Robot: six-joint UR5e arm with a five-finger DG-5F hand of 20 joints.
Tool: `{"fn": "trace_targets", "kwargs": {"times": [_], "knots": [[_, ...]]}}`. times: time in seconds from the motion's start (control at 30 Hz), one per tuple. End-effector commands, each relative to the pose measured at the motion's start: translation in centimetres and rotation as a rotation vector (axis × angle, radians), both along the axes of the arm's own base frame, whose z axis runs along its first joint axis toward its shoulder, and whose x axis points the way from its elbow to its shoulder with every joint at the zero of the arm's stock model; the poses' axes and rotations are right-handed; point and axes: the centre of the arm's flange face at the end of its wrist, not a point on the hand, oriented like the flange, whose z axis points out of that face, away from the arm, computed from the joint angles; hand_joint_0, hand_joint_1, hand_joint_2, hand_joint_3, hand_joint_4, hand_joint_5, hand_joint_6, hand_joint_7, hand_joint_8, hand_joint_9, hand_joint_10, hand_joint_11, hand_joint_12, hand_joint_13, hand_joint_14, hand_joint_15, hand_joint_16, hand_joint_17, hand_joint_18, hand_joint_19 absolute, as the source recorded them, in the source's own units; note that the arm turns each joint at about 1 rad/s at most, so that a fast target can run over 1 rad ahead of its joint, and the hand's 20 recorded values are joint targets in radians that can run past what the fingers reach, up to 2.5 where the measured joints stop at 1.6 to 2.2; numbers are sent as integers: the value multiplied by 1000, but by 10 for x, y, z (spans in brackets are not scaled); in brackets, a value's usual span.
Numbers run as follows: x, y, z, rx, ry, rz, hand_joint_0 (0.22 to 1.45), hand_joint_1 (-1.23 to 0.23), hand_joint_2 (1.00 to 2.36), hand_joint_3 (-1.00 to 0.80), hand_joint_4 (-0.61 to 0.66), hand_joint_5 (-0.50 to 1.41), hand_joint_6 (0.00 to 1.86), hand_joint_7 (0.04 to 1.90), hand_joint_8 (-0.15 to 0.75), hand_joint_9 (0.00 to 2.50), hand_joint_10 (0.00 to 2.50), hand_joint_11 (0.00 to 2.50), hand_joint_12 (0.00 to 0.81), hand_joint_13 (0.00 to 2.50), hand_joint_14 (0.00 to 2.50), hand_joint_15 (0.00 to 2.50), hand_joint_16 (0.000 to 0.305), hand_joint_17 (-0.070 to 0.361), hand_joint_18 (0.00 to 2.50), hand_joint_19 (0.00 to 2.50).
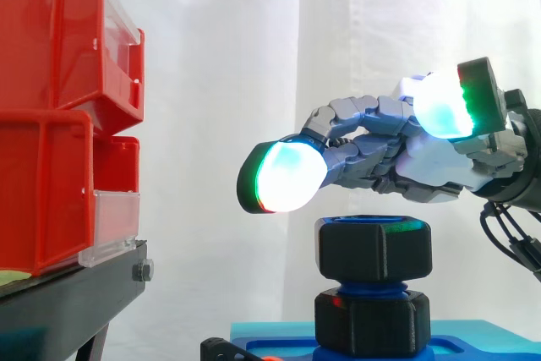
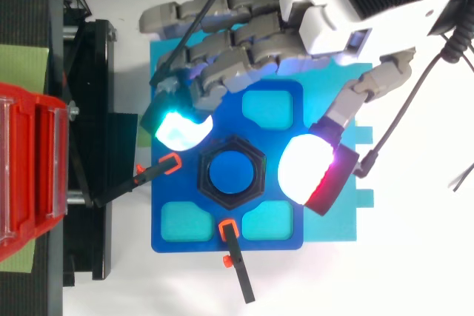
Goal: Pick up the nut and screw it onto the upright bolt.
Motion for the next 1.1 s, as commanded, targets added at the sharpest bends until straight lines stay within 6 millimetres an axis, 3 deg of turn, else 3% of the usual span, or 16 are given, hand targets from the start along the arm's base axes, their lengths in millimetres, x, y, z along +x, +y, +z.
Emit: {"fn": "trace_targets", "kwargs": {"times": [0.0, 0.2, 0.67, 1.07], "knots": [[2, 7, -1, 2, 3, 4, 443, -158, 1000, -500, 91, -231, 501, 590, 201, 192, 0, 0, 326, 0, 0, 0, 42, 95, 0, 0], [4, 11, -15, 7, 19, 6, 442, -153, 1000, -500, 94, -230, 501, 596, 204, 186, 0, 0, 326, 0, 0, 0, 42, 95, 0, 0], [4, 12, -16, 8, 23, 8, 450, -156, 1000, -500, 160, -201, 502, 706, 227, 224, 0, 0, 319, 1, 0, 0, 40, 90, 0, 0], [2, 6, -17, 8, 35, 5, 471, -249, 1000, -500, 241, -133, 504, 1062, 269, 443, 0, 0, 294, 167, 0, 0, 33, 74, 0, 0]]}}
